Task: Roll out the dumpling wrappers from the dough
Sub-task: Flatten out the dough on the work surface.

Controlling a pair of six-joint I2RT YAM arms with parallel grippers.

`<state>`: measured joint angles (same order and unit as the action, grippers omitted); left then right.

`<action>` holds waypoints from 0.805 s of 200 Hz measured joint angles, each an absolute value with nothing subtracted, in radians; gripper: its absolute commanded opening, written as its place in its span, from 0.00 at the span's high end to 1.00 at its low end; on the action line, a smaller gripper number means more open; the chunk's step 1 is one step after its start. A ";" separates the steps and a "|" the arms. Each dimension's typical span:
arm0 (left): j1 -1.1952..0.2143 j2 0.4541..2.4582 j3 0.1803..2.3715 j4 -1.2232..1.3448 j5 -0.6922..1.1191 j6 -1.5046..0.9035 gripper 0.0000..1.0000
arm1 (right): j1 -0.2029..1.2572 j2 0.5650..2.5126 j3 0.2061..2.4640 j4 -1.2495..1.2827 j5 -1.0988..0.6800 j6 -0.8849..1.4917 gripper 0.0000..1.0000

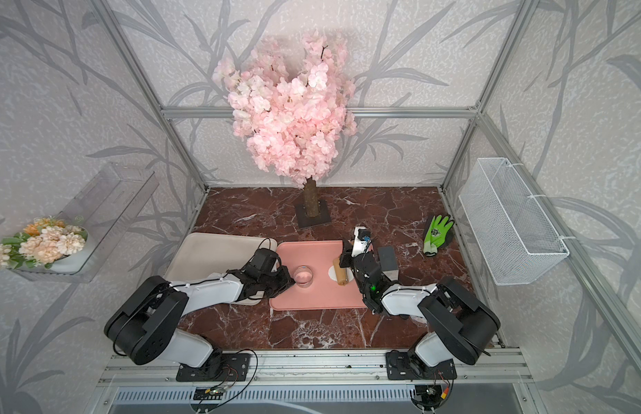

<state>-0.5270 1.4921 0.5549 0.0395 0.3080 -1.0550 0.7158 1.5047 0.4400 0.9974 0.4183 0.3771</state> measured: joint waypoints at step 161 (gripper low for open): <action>-0.527 1.492 0.554 0.040 0.308 -1.055 1.00 | 0.793 1.650 0.469 1.156 0.441 0.472 1.00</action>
<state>-0.5270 1.4921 0.5545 0.0399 0.3080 -1.0550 0.7929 1.6505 0.4686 1.1561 0.4408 0.4721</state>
